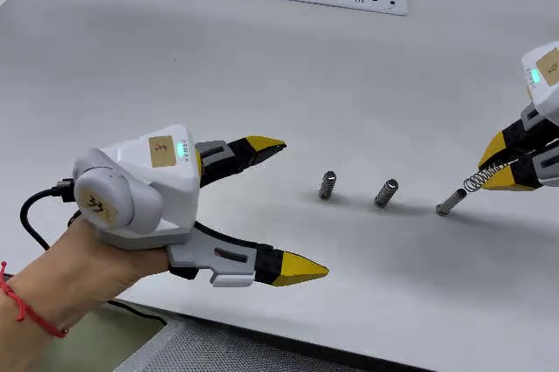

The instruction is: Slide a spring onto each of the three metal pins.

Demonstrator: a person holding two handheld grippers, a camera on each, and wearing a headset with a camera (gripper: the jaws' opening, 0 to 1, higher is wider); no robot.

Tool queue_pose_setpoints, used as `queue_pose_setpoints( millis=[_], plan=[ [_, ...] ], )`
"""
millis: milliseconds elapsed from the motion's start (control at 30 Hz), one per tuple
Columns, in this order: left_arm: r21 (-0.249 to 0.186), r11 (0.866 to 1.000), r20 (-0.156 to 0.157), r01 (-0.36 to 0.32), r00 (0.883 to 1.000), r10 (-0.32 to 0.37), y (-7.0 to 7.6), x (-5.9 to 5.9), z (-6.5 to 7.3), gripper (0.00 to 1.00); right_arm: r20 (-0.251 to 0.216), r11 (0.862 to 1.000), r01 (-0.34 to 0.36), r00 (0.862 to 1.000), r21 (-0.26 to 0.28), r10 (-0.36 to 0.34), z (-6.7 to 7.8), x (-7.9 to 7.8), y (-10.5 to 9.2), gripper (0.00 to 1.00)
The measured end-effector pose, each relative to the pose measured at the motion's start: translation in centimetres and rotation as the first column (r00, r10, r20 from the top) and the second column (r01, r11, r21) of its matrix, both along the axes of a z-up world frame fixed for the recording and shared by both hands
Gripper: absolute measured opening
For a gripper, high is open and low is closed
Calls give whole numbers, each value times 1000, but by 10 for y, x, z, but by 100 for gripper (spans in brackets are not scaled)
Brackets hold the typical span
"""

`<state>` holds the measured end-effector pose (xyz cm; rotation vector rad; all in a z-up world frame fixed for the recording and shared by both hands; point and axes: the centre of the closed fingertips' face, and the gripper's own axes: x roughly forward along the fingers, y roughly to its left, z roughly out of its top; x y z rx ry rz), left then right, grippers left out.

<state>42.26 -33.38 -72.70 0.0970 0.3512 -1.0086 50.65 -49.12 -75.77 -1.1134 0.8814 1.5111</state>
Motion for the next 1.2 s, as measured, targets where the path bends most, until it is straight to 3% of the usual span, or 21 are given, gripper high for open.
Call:
queue_pose_setpoints(
  millis=[1200],
  plan=[
    [-52,999,-21,-9,1000,8,-5,-7,0,93,-26,999,3,1000,-45,-4,-26,-2,-1,12]
  ],
)
